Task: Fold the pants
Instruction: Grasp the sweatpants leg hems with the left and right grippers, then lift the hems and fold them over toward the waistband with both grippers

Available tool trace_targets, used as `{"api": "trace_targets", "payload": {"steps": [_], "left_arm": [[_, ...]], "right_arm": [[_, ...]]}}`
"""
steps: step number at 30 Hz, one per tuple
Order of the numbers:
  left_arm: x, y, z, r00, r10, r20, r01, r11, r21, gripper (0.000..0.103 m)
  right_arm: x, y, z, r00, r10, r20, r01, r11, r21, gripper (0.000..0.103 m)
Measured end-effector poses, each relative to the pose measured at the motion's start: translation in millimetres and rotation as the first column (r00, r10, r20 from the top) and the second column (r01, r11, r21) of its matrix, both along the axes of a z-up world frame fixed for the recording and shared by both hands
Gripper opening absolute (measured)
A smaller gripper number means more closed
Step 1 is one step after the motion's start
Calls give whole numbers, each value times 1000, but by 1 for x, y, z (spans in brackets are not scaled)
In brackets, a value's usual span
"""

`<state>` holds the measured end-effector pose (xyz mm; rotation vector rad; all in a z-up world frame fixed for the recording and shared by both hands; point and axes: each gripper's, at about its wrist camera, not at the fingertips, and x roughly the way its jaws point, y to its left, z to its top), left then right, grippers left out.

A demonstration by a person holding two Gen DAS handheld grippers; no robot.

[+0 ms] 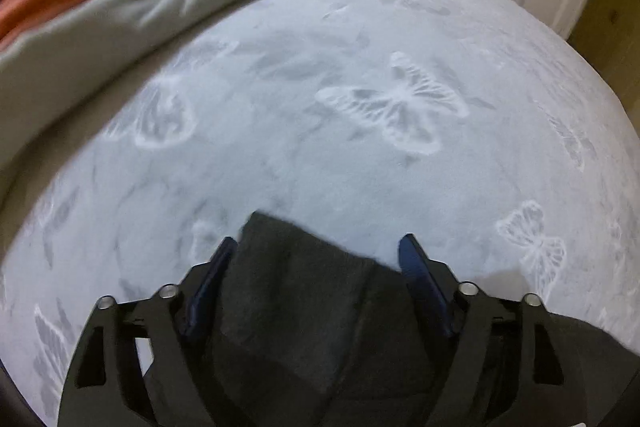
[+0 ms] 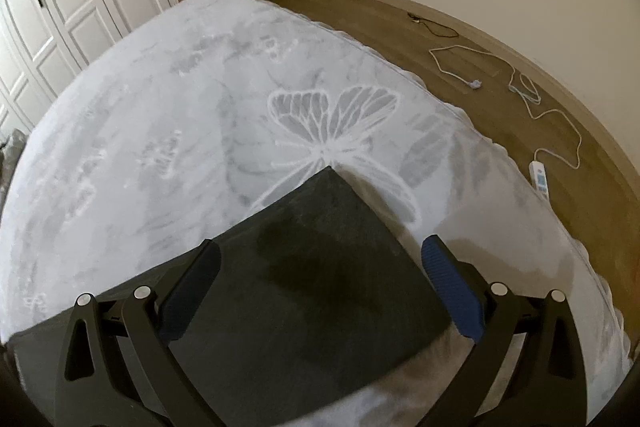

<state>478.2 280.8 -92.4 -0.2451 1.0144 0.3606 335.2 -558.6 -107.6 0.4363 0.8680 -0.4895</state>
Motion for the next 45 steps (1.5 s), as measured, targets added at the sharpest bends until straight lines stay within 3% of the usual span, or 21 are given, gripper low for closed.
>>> {"api": "trace_targets", "payload": {"steps": [1,2,3,4,5,11,16,19,21,23,26,28,33,36,38,40,42,43,45], "left_arm": [[0,-3,1,1000,-8,0,8,1000,26,61],[-1,-5,3,1000,-11,1,11,999,50,46],[-2,-6,4,1000,-18,3,17,999,49,38],[-6,-6,9,1000,-29,11,28,999,39,32],[-9,-7,14,999,-36,27,36,999,33,27],[-75,-16,94,976,-104,192,108,994,-11,22],[-172,-8,141,956,-174,236,180,984,-4,22],[-228,7,134,962,-163,217,168,986,-3,23],[-264,11,121,967,-158,199,156,987,25,35],[-291,18,108,973,-122,195,124,992,4,47],[-328,34,101,970,-21,243,47,994,-103,59],[-344,43,101,965,40,259,15,978,-208,59],[-345,42,84,967,157,199,-74,926,-369,64],[-331,28,61,977,160,143,-74,875,-478,64],[-327,19,53,979,145,141,-53,859,-510,64],[-319,12,48,985,121,125,-40,859,-511,52],[-312,10,45,990,83,111,-16,862,-506,5],[-309,10,45,992,67,102,-9,870,-492,0],[-309,14,46,992,84,94,-30,885,-465,0]], "right_arm": [[-1,1,-2,1000,12,18,-12,1000,2,94],[0,4,-3,999,27,24,-27,1000,-8,82],[0,5,-4,999,33,12,-33,999,-12,46],[-2,6,-4,999,43,20,-43,999,-1,19],[-7,6,0,997,59,48,-60,998,26,3],[-79,28,79,957,183,225,-165,982,-97,5],[-159,44,109,931,282,233,-237,950,-203,5],[-203,43,95,937,286,201,-249,949,-193,5],[-226,42,78,950,261,171,-234,958,-164,9],[-244,40,65,966,216,144,-195,970,-146,15],[-282,37,58,979,119,163,-103,989,-104,37],[-303,39,68,974,68,216,-51,995,-84,59],[-336,64,104,954,39,296,-39,999,-9,68],[-340,89,107,942,49,333,-77,994,71,88],[-336,99,99,946,65,316,-103,989,105,88],[-334,106,91,953,69,294,-110,986,125,88],[-324,108,84,955,67,288,-115,981,153,88],[-320,108,82,955,69,288,-120,979,163,88],[-306,109,75,959,65,275,-117,977,179,88]]}}
